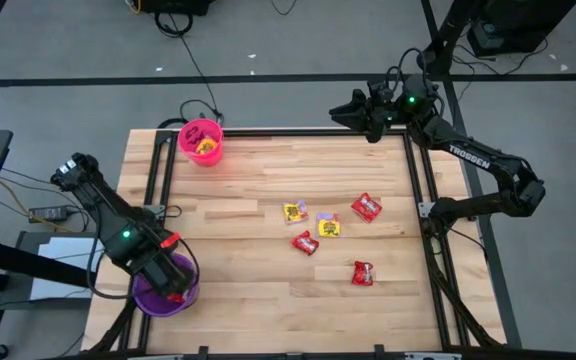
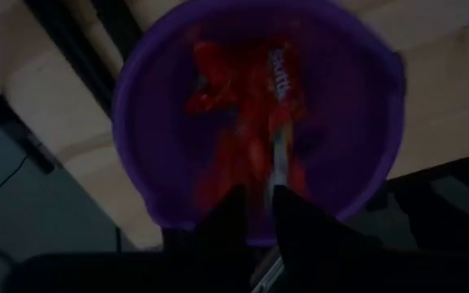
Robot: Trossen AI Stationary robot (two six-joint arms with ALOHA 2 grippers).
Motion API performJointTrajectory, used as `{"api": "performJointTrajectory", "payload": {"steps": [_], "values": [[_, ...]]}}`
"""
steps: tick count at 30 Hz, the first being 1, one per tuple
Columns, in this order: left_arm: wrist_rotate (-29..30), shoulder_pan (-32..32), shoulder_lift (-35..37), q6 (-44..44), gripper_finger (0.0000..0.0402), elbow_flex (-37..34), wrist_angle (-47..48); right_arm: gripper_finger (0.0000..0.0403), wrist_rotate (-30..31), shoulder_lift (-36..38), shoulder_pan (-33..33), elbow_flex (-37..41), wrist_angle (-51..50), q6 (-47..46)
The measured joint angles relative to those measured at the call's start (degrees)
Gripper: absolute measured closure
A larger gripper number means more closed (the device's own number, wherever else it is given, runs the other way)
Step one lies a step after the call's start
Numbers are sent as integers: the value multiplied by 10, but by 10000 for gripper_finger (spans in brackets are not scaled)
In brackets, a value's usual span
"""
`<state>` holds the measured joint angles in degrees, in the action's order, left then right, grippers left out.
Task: Sort candy by brand, put in halloween buckets
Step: Put the red candy into the violet bucket, then put the yellow candy into the pink bucket
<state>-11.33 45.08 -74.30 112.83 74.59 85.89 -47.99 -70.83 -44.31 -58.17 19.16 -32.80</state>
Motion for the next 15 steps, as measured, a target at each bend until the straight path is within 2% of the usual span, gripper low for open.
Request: {"api": "performJointTrajectory", "payload": {"steps": [4,7,10,15], "values": [[-18,0,0,2,275,0,21,235,-1,0,0,0,0,0],[-8,0,0,1,255,0,35,235,-1,0,0,0,0,0],[54,-7,2,1,250,12,42,235,-10,1,-8,0,-1,0],[219,-52,28,-4,249,40,43,238,-10,21,-45,0,-81,32]]}}
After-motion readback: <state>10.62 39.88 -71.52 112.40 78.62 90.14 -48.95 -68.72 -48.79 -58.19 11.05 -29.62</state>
